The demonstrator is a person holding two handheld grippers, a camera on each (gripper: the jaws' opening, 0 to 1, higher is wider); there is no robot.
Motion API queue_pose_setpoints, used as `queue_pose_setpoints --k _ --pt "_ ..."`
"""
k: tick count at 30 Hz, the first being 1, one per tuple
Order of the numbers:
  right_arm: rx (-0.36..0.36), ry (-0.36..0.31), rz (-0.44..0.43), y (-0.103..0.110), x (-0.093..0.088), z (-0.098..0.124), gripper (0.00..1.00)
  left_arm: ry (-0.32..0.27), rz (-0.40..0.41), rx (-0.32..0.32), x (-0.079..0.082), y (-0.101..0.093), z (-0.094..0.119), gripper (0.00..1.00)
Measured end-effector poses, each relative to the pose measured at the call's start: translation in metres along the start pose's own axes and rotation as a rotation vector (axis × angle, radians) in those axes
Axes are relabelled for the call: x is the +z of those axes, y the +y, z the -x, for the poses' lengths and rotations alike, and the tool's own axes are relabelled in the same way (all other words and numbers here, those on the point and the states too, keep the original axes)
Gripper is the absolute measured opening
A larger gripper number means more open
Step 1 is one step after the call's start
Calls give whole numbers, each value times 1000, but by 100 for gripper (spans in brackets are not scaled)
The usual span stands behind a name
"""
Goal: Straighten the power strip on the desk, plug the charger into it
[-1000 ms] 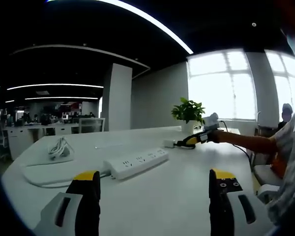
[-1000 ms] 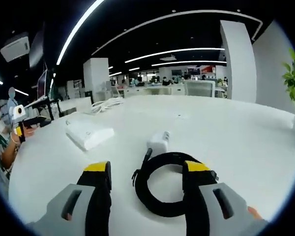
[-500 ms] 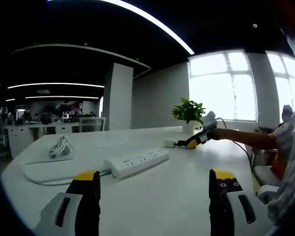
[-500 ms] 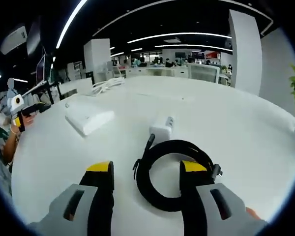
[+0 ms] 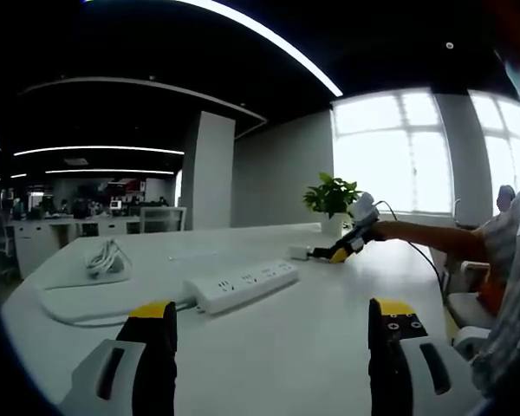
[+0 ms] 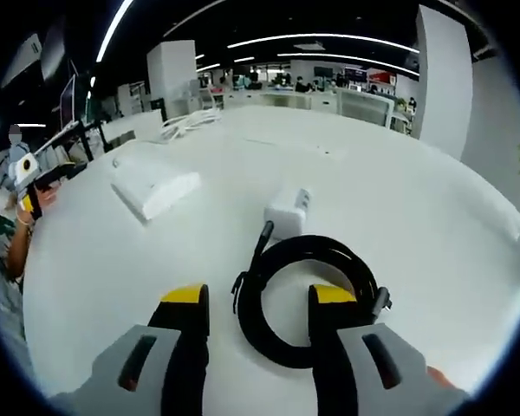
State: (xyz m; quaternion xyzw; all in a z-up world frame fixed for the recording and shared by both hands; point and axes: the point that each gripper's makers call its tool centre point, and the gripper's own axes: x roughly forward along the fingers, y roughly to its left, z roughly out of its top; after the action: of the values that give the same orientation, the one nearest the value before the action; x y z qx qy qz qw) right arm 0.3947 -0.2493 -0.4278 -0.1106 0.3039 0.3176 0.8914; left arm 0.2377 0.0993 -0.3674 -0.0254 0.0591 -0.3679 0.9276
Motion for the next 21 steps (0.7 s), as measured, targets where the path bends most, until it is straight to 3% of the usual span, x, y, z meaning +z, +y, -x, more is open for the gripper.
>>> queue_pose_setpoints --k 21 --pt "-2 78 24 -6 -1 0 32 17 -4 6 -2 1 -1 93"
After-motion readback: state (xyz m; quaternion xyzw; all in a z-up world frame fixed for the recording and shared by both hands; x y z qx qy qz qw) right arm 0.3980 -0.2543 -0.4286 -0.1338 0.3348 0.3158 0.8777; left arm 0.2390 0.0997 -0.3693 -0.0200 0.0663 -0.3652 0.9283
